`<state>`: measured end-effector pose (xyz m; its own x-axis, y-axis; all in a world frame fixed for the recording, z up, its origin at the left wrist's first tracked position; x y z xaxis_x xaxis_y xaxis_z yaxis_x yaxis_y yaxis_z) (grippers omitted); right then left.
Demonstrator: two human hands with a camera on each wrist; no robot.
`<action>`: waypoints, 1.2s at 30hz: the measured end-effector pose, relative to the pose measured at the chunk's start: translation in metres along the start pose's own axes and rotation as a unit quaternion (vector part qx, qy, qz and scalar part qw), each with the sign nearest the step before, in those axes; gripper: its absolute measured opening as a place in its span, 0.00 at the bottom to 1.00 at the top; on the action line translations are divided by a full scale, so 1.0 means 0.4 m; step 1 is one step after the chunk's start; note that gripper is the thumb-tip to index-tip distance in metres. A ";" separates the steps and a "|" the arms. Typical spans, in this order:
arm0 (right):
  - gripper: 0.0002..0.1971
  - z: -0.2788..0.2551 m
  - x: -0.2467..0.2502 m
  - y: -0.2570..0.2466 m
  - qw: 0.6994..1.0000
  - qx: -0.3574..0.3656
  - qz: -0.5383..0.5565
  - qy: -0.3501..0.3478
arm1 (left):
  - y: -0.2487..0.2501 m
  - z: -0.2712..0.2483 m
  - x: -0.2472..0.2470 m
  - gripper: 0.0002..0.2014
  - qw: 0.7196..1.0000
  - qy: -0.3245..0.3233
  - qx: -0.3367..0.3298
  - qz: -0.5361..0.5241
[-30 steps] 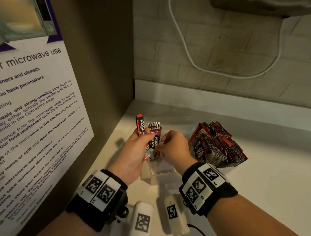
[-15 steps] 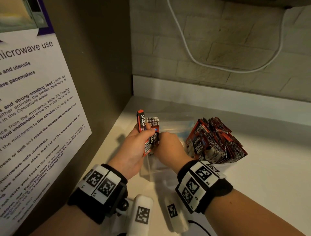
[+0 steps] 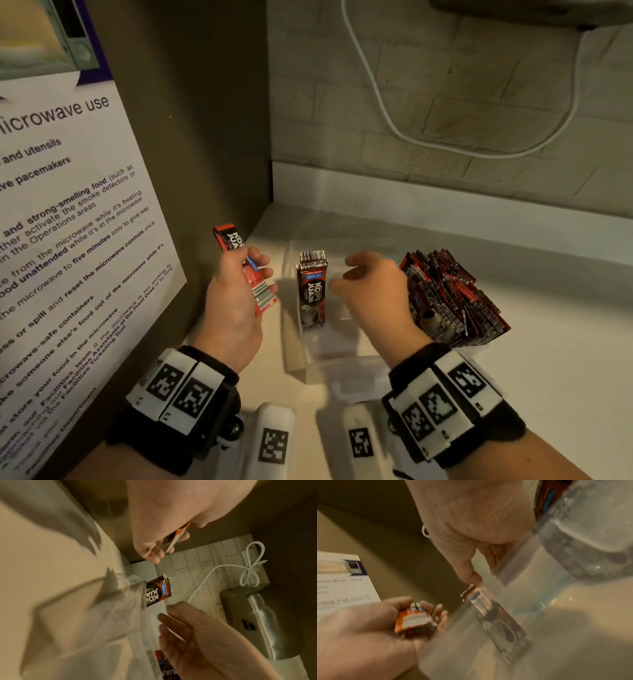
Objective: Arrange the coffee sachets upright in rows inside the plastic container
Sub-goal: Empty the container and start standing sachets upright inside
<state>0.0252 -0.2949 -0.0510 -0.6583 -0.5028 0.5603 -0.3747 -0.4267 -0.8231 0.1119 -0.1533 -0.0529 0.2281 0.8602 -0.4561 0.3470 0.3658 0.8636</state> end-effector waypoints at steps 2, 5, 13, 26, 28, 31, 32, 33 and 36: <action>0.15 0.002 0.024 -0.020 0.997 0.017 0.075 0.025 | 0.009 -0.002 -0.004 0.11 1.000 -0.017 -0.014 0.009; 0.07 -0.009 0.039 -0.057 0.986 0.041 0.164 -0.005 | 0.012 -0.012 -0.022 0.10 0.997 -0.068 -0.034 0.032; 0.16 -0.073 0.016 -0.119 0.982 0.158 0.089 -0.056 | 0.001 -0.024 -0.053 0.05 0.995 -0.043 -0.077 0.038; 0.04 -0.052 0.025 -0.078 0.980 0.072 0.154 -0.103 | 0.032 -0.027 -0.053 0.05 0.985 -0.078 -0.113 0.106; 0.07 -0.053 0.027 -0.072 0.970 0.049 0.176 -0.162 | 0.043 -0.022 -0.051 0.07 0.982 -0.096 -0.116 0.113; 0.09 -0.053 0.023 -0.060 0.965 0.038 0.167 -0.201 | 0.045 -0.022 -0.054 0.11 0.974 -0.110 -0.138 0.141; 0.08 -0.050 0.023 -0.055 0.967 0.033 0.164 -0.194 | 0.039 -0.021 -0.053 0.10 0.971 -0.109 -0.146 0.155; 0.09 -0.045 0.023 -0.047 0.970 0.026 0.162 -0.182 | 0.033 -0.019 -0.051 0.09 0.969 -0.104 -0.151 0.169; 0.14 -0.030 0.015 -0.011 0.980 -0.005 0.112 -0.162 | 0.006 -0.011 -0.042 0.08 0.962 -0.089 -0.149 0.209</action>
<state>0.0150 -0.2868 -0.0451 -0.4842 -0.7956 0.3641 -0.2515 -0.2720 -0.9289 0.1050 -0.1655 -0.0420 0.4530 0.8894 -0.0616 -0.0790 0.1089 0.9909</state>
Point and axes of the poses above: each hand's wrist, its own z-axis towards the middle knuckle, its own x-axis out of the back of the hand, y = z × x, the point moved 3 cm from there along z, towards the middle knuckle, and after that the axes turned 1 degree about x, right-handed, at the moved point
